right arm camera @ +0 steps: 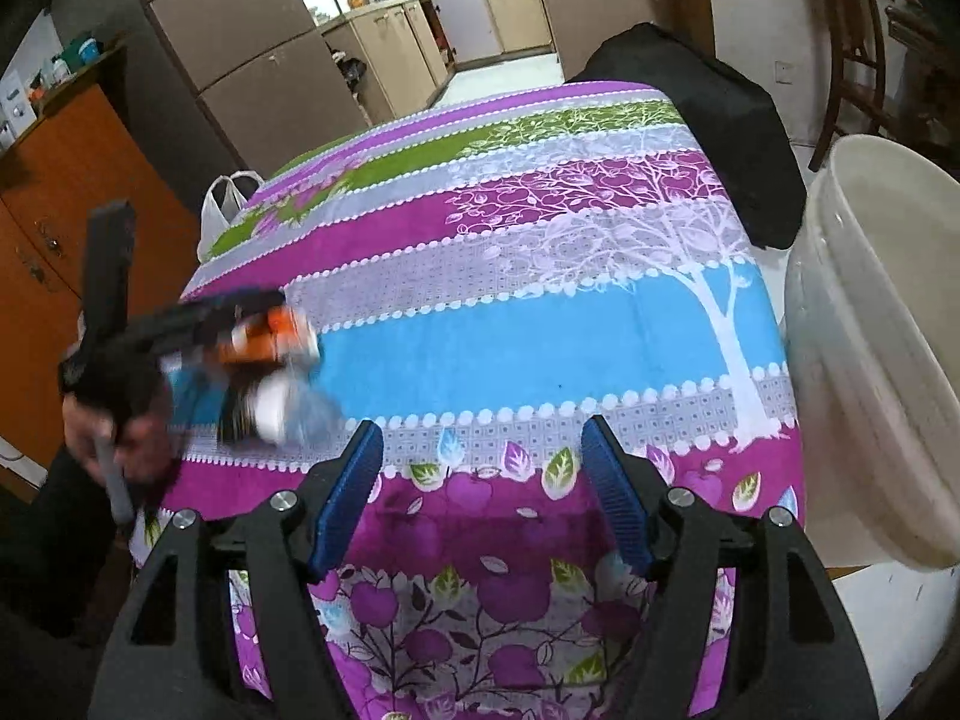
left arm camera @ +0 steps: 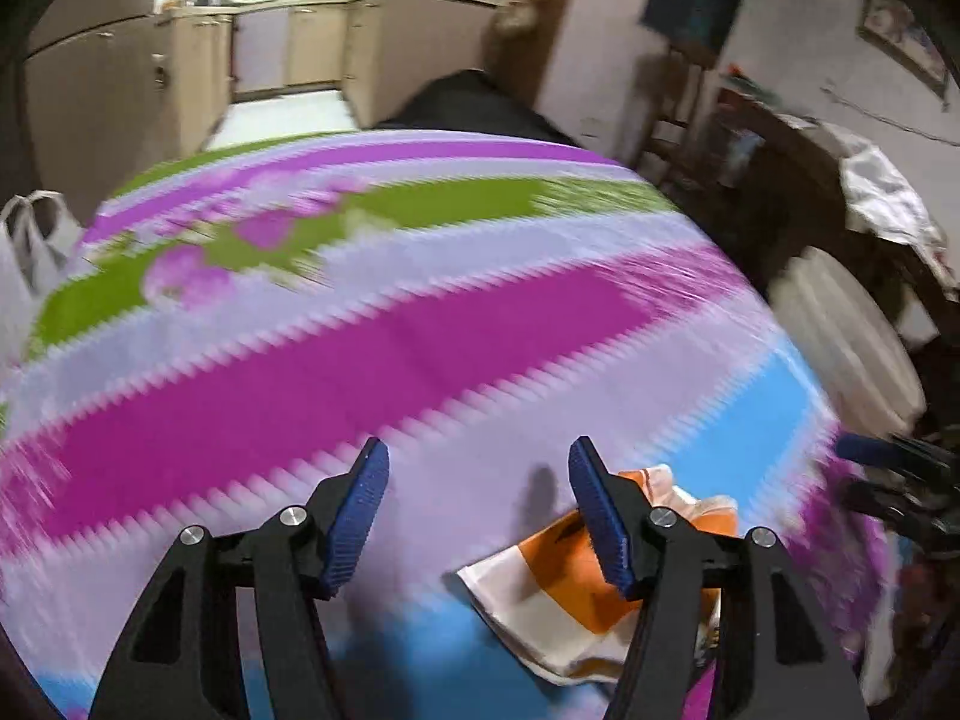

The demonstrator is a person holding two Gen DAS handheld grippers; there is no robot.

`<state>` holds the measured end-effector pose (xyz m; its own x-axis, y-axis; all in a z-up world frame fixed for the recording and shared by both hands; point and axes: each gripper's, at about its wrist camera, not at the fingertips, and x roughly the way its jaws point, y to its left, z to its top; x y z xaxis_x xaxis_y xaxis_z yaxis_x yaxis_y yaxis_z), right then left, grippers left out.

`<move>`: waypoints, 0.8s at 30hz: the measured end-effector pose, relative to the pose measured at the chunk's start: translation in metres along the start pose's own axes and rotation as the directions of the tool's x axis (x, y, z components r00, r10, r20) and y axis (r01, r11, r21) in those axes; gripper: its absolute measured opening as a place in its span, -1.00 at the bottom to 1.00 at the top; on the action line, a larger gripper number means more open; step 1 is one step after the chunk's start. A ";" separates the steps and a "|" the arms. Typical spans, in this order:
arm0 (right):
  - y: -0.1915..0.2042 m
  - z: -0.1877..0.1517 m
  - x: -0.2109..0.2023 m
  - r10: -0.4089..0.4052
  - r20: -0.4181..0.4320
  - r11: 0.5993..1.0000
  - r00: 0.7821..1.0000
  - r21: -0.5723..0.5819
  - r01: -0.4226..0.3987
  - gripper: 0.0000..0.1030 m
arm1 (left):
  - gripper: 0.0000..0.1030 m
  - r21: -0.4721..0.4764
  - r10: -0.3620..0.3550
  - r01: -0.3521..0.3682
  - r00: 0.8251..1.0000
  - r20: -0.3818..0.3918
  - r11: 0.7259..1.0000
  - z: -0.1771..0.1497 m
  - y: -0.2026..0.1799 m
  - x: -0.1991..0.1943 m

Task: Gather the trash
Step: 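Grasp the orange snack wrapper with the left tool while the right tool grasps the black carton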

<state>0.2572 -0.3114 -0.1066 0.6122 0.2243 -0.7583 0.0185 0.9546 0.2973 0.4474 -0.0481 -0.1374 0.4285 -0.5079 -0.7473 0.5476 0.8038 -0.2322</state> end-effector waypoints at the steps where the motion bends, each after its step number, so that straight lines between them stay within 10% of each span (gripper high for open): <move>1: 0.000 -0.002 -0.004 0.012 0.011 1.000 1.000 -0.007 -0.012 0.28 | 0.23 -0.009 -0.033 0.034 0.999 0.027 0.999 -0.005 -0.006 -0.009; 9: 0.053 -0.015 -0.013 0.154 0.022 0.912 0.988 -0.388 -0.134 0.72 | 0.37 0.015 0.000 -0.002 0.992 0.130 1.000 -0.034 -0.006 -0.066; 16: 0.103 0.002 0.052 0.158 -0.194 0.750 0.968 -0.614 -0.245 0.72 | 0.44 -0.018 -0.019 0.022 0.990 0.139 1.000 -0.049 0.014 -0.084; 20: 0.118 0.003 0.077 0.163 -0.218 0.689 0.962 -0.673 -0.269 0.27 | 0.46 -0.027 -0.031 0.035 0.988 0.148 0.999 -0.052 0.018 -0.092; 24: 0.113 -0.004 0.070 0.210 -0.215 0.712 0.954 -0.635 -0.299 -0.01 | 0.47 0.056 -0.037 0.030 0.990 0.140 0.998 -0.053 0.007 -0.095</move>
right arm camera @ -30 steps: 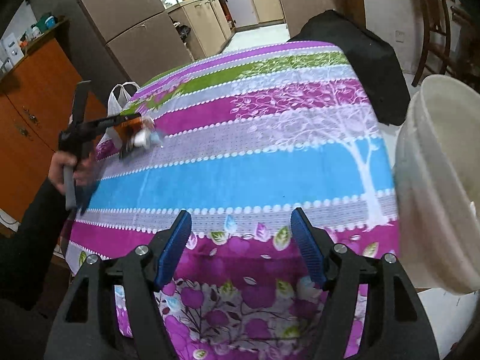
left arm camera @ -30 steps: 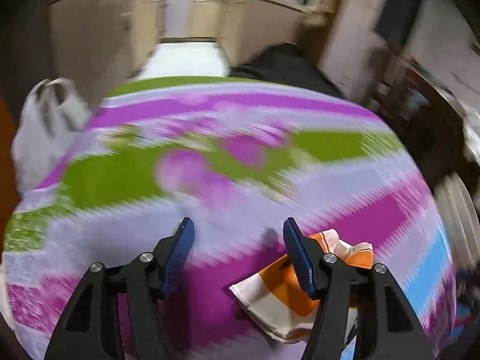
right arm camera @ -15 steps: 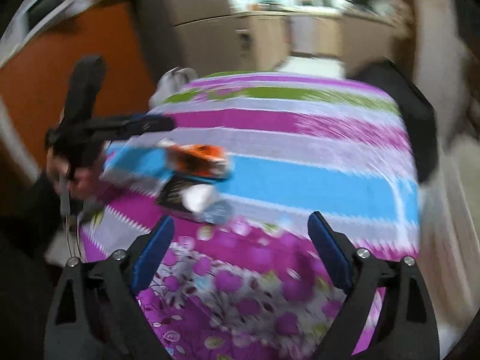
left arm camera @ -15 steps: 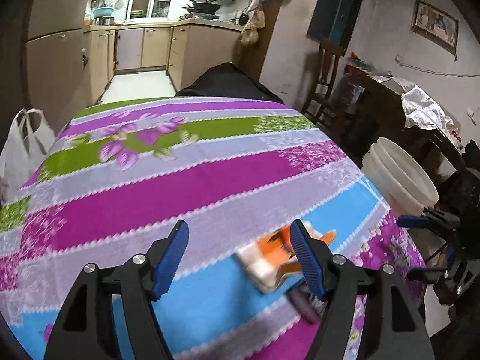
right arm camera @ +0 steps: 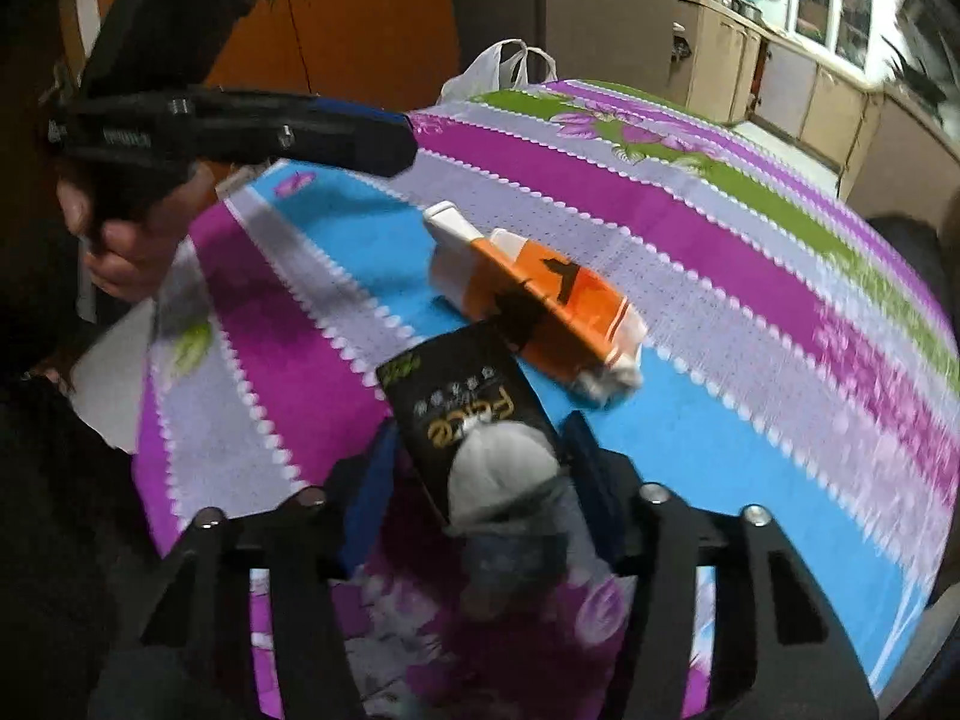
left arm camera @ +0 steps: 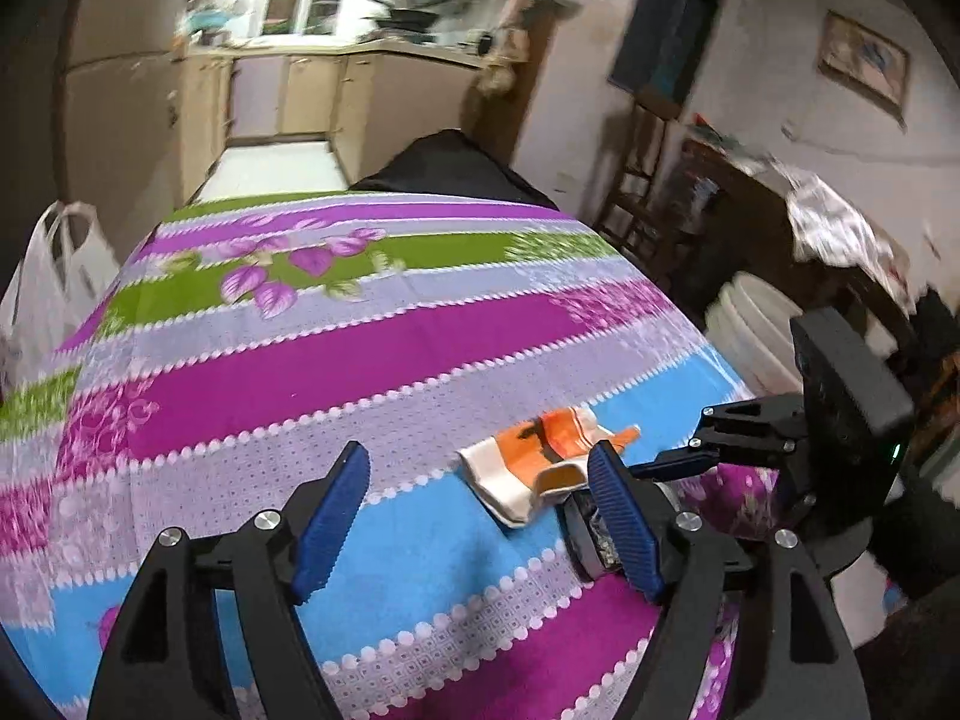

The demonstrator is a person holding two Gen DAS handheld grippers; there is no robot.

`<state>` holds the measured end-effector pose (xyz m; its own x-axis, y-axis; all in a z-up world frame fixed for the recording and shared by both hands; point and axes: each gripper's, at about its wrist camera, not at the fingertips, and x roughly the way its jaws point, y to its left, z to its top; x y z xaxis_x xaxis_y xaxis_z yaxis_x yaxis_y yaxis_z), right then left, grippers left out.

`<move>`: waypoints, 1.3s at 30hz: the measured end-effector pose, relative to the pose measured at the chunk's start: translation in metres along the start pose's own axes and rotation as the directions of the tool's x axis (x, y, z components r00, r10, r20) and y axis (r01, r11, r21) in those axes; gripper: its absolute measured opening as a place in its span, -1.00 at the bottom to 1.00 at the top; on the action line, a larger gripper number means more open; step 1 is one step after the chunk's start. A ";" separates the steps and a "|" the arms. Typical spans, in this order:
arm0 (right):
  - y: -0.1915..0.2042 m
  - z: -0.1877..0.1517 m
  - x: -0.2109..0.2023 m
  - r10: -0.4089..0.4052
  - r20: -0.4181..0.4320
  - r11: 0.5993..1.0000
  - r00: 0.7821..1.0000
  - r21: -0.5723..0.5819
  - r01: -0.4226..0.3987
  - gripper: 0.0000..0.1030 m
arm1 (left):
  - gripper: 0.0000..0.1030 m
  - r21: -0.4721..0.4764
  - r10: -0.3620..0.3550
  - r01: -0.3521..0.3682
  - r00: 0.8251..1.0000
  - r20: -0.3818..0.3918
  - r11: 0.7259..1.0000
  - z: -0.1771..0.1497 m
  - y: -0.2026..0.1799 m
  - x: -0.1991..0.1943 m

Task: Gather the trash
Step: 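Grasp the orange snack wrapper with the left tool while the right tool grasps the black carton, then carry the orange wrapper and black carton over the white bucket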

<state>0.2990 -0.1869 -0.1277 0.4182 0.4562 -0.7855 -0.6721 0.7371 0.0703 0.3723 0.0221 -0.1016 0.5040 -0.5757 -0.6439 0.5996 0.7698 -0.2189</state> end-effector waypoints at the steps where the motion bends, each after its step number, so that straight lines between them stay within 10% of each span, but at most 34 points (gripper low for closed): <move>1: 0.002 -0.008 -0.005 -0.009 0.008 1.000 1.000 0.017 0.009 -0.02 | 0.49 0.043 -0.007 0.007 1.000 -0.002 0.999 -0.001 -0.005 0.000; 9: 0.016 -0.061 -0.051 -0.109 0.057 0.969 0.992 0.230 0.093 -0.14 | 0.52 0.436 -0.047 0.033 0.999 0.022 0.900 -0.015 -0.055 0.004; 15: 0.003 -0.083 -0.074 -0.163 0.108 0.893 0.981 0.438 0.100 -0.14 | 0.05 0.528 -0.033 0.068 0.997 -0.076 0.847 -0.022 -0.065 0.040; 22: -0.005 -0.070 -0.076 -0.181 0.089 0.872 0.979 0.476 0.118 -0.14 | -0.77 0.463 -0.046 0.111 0.988 -0.150 0.879 -0.022 -0.055 0.065; 30: -0.022 -0.044 -0.099 -0.216 0.107 0.856 0.970 0.499 0.136 -0.14 | -0.80 0.290 0.004 -0.013 0.999 0.031 0.957 0.021 -0.061 0.024; 39: -0.049 -0.016 -0.157 -0.261 0.197 0.834 0.945 0.538 0.118 -0.14 | -0.80 0.226 0.067 -0.103 0.985 0.161 0.969 0.106 -0.121 0.019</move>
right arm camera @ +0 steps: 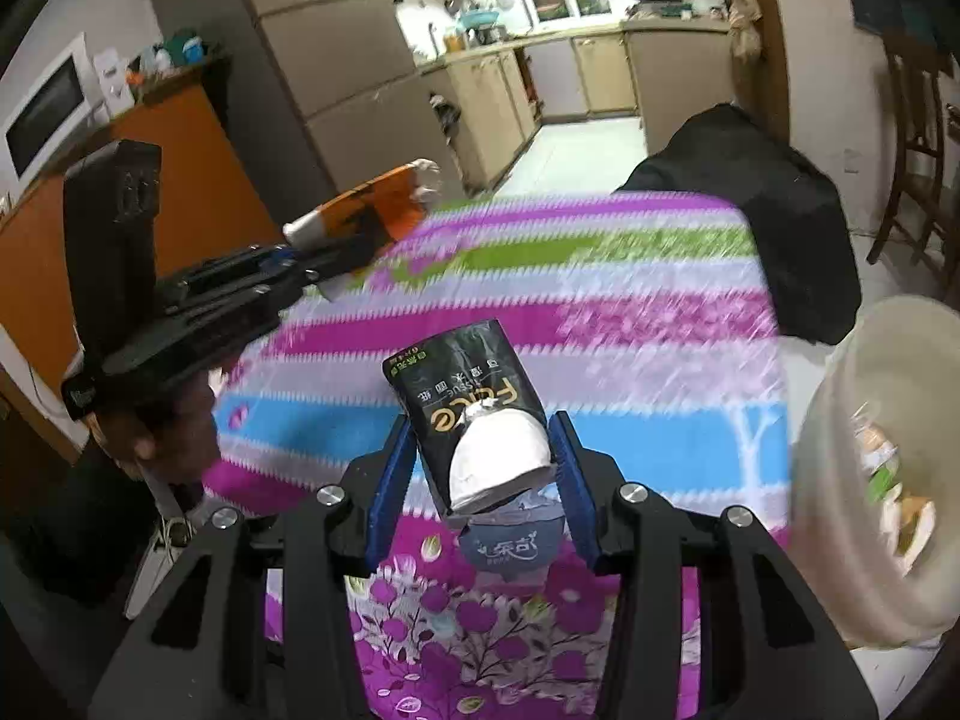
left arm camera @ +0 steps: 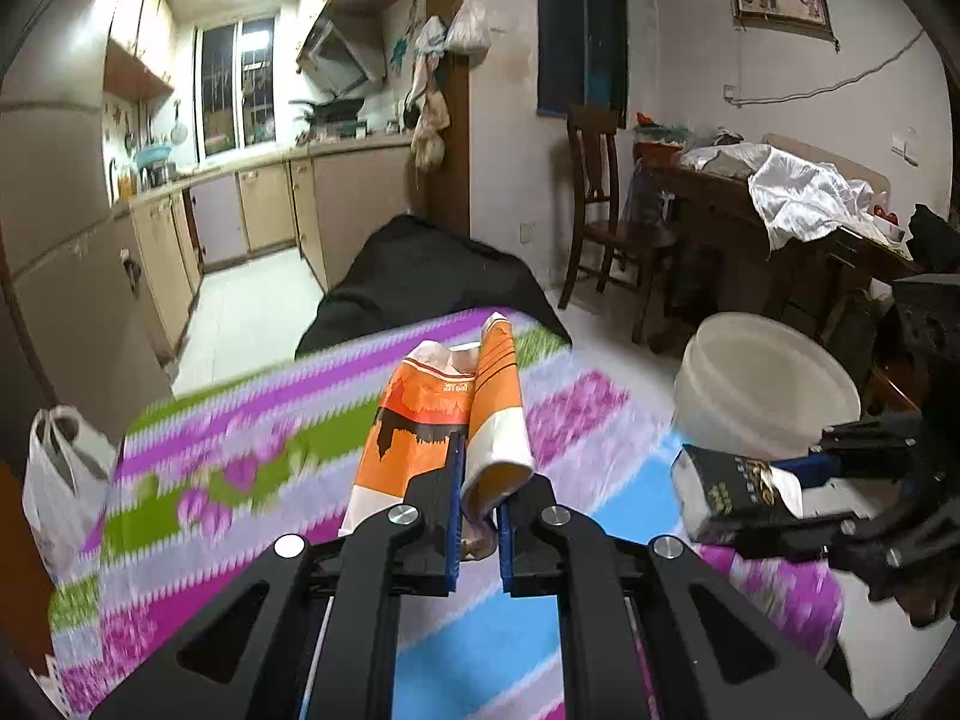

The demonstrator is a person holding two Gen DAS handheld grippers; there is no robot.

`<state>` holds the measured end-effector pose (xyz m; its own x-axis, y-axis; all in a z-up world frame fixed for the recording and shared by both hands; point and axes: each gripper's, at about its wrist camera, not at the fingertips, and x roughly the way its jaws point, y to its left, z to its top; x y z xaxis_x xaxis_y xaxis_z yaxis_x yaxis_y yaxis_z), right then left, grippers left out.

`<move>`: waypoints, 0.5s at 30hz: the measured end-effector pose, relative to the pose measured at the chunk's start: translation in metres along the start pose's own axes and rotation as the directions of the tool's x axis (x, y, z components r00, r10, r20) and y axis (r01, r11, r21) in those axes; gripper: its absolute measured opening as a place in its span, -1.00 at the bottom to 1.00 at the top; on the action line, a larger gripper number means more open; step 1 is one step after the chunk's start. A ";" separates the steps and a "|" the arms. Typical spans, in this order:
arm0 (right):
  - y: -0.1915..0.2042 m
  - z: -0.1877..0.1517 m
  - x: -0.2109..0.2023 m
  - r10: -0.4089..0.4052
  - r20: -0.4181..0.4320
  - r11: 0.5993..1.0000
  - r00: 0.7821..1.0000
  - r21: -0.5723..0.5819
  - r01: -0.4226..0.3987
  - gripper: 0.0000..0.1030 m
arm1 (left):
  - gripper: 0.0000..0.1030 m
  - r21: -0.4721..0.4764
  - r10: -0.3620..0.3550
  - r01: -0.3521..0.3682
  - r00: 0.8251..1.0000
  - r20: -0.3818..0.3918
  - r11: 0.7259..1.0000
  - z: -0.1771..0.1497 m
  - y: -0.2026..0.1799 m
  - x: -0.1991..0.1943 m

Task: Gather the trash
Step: 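Carry the orange wrapper and black carton over the white bucket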

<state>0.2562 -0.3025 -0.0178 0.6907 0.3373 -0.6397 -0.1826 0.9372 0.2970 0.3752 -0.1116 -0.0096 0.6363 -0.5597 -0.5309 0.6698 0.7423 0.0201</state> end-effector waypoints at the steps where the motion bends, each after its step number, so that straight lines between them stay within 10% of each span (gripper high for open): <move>1: -0.004 0.007 -0.008 -0.006 0.014 1.000 1.000 0.006 0.005 -0.14 | -0.80 0.010 -0.002 0.002 1.000 0.010 1.000 0.013 -0.009 0.003; 9: -0.062 0.055 -0.084 -0.147 0.105 0.986 0.984 0.099 0.137 -0.14 | -0.80 0.110 -0.132 0.126 0.990 0.045 0.986 0.099 -0.087 0.035; 15: -0.133 0.058 -0.133 -0.376 0.067 0.909 0.924 0.222 0.353 -0.14 | -0.80 0.195 -0.257 0.260 0.966 -0.040 0.946 0.137 -0.169 0.091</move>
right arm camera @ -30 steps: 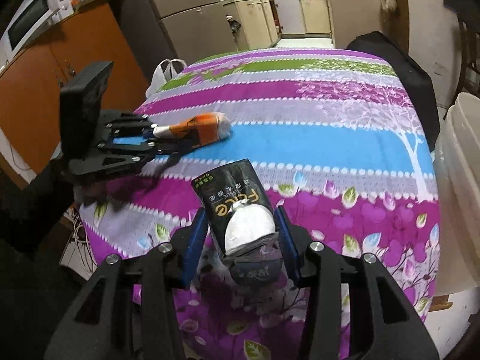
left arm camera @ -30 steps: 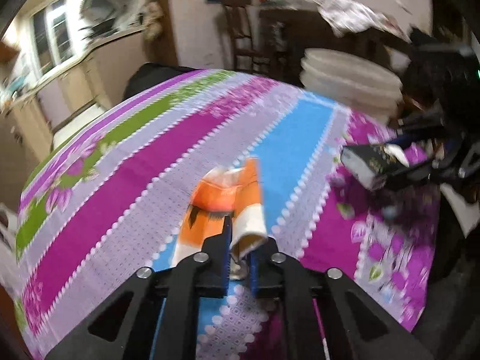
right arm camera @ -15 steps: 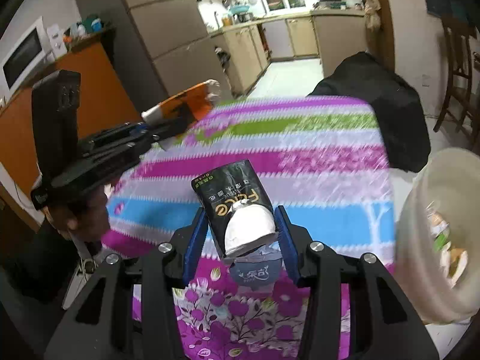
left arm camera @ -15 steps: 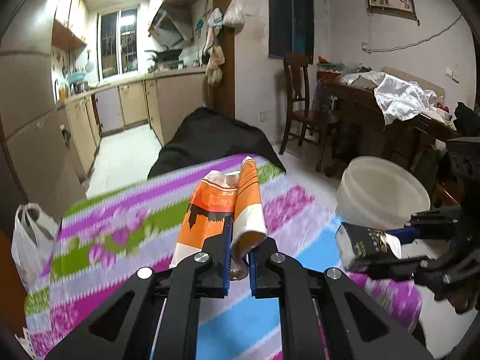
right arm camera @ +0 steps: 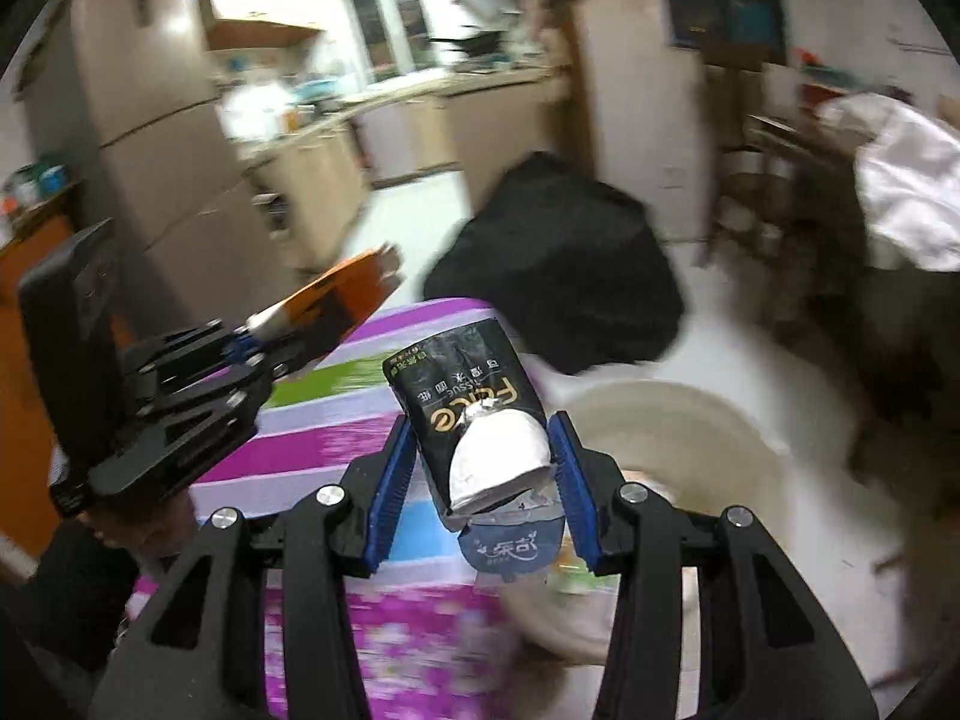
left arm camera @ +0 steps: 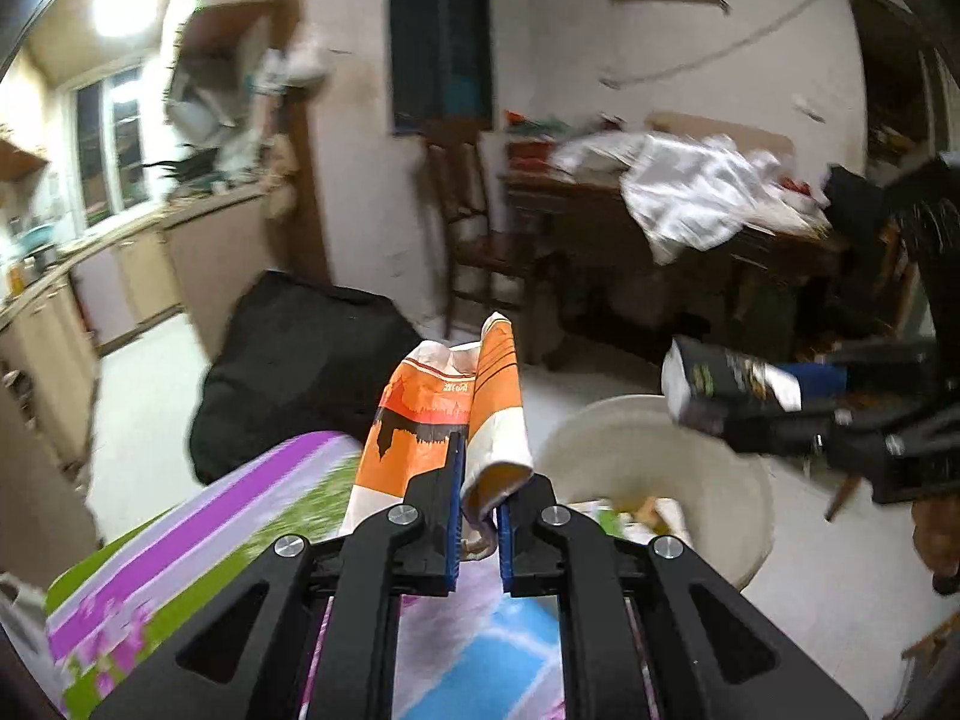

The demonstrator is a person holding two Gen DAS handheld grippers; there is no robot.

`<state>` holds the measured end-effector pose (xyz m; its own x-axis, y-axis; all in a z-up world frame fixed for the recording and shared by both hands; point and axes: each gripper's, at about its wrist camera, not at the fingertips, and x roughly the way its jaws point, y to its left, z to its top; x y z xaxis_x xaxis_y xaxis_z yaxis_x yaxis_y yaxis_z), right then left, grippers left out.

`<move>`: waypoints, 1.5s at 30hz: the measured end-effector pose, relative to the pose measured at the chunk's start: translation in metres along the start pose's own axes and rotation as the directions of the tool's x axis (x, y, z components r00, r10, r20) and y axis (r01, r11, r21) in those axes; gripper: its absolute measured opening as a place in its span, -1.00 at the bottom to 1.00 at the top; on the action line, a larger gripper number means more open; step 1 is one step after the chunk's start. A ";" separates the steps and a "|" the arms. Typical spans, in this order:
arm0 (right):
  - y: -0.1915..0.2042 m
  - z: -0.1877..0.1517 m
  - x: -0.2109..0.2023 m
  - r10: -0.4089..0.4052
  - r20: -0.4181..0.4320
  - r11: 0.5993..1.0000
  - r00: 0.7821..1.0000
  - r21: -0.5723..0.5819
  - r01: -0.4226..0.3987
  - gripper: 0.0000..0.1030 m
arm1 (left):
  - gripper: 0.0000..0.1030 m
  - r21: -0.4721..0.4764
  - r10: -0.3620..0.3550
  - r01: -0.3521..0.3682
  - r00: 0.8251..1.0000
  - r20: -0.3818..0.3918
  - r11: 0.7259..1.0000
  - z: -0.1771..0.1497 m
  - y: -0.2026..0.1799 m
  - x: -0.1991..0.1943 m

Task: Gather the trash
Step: 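Carry the orange wrapper and black carton over the white bucket, then open both tools to drop the wrapper and carton into the bucket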

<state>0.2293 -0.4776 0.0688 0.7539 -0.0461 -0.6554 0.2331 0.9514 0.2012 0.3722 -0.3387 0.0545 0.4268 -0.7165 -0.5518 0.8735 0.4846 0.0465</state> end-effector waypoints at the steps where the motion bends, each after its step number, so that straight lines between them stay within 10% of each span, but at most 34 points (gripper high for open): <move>1: -0.013 0.000 0.000 -0.029 -0.011 0.999 1.000 0.018 0.029 -0.14 | -0.80 0.012 -0.019 0.019 1.000 -0.016 1.000 0.004 -0.009 0.013; 14: -0.118 -0.028 0.054 -0.156 -0.225 0.965 0.962 0.175 0.197 -0.14 | -0.80 0.046 -0.091 0.111 0.942 -0.322 0.993 -0.005 -0.102 0.180; 45: -0.116 -0.036 0.083 -0.251 -0.317 0.958 0.915 0.057 0.282 -0.07 | -0.70 0.117 -0.024 0.067 0.941 -0.337 0.991 -0.037 -0.100 0.178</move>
<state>0.2429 -0.5805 -0.0351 0.4364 -0.1842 -0.8807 0.4711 0.8807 0.0492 0.3518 -0.4965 -0.0793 0.3018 -0.5165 -0.8013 0.9217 0.3730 0.1067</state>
